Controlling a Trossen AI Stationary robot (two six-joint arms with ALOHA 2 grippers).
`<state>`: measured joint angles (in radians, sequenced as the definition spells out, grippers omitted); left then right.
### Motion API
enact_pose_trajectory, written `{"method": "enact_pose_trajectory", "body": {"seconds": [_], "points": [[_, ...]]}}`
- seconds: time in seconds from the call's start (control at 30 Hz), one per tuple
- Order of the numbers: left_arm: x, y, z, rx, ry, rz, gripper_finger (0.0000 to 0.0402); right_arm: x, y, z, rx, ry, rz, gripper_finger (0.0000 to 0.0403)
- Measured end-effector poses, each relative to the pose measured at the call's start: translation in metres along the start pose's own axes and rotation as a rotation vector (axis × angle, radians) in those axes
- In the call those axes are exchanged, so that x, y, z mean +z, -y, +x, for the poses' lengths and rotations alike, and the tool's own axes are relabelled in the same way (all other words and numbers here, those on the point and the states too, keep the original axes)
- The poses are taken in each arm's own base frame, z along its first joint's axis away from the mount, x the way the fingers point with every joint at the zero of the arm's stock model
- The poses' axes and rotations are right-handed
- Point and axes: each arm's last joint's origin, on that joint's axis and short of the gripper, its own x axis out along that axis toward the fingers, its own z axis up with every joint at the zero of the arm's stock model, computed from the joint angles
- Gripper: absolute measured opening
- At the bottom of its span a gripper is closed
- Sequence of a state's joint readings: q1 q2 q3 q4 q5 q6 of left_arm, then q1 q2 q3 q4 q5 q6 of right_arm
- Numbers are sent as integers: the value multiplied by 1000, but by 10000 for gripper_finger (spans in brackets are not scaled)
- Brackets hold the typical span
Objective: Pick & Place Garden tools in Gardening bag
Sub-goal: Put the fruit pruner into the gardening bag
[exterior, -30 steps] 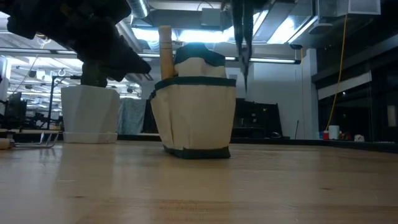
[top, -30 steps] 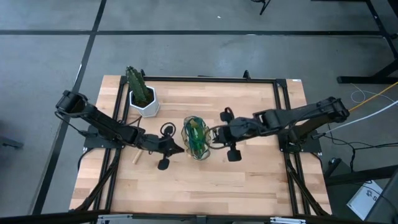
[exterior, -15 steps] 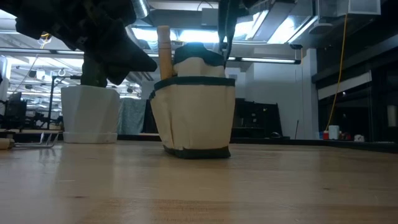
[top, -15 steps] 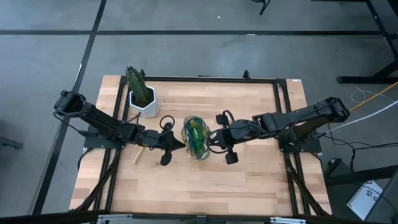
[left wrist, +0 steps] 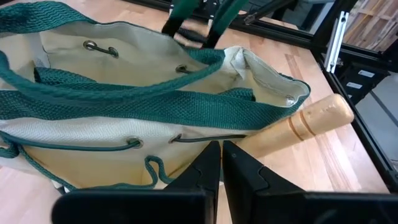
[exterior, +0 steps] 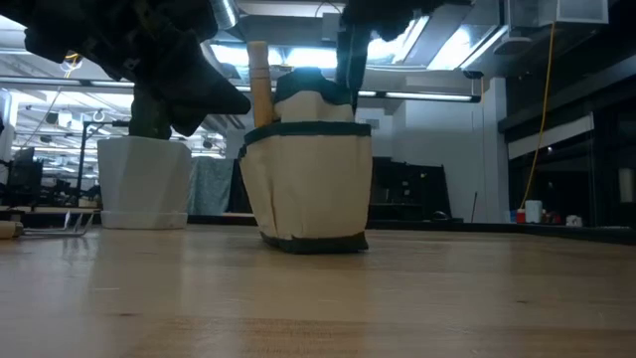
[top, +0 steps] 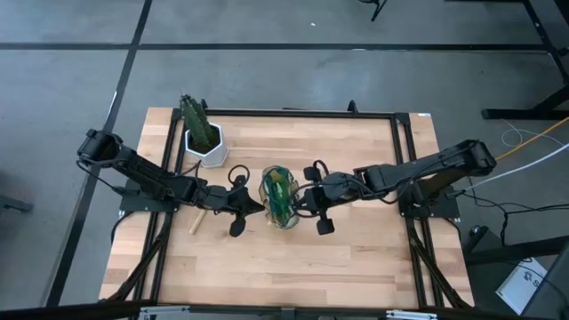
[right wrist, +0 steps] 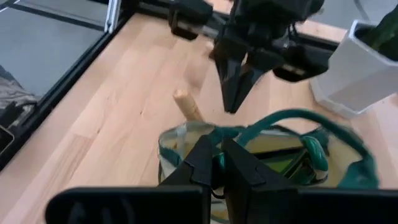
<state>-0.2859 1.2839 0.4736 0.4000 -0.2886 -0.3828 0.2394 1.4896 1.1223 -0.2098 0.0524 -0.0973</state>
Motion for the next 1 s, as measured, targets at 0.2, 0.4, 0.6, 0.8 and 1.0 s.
{"method": "enact_pose_trajectory", "body": {"seconds": [0.2,0.4,0.6,0.8,1.0], "points": [[0,0,0,0,0,3,12,-16,10,7,-28,3,24,16],[0,0,0,0,-1,45,10,-28,21,11,-59,-4,46,16],[0,0,0,1,0,66,8,-40,28,17,-82,-2,72,16],[1,0,0,-4,11,108,8,-48,27,27,-78,-36,75,16],[5,1,0,-14,50,170,6,-52,27,39,-81,-39,65,24]]}}
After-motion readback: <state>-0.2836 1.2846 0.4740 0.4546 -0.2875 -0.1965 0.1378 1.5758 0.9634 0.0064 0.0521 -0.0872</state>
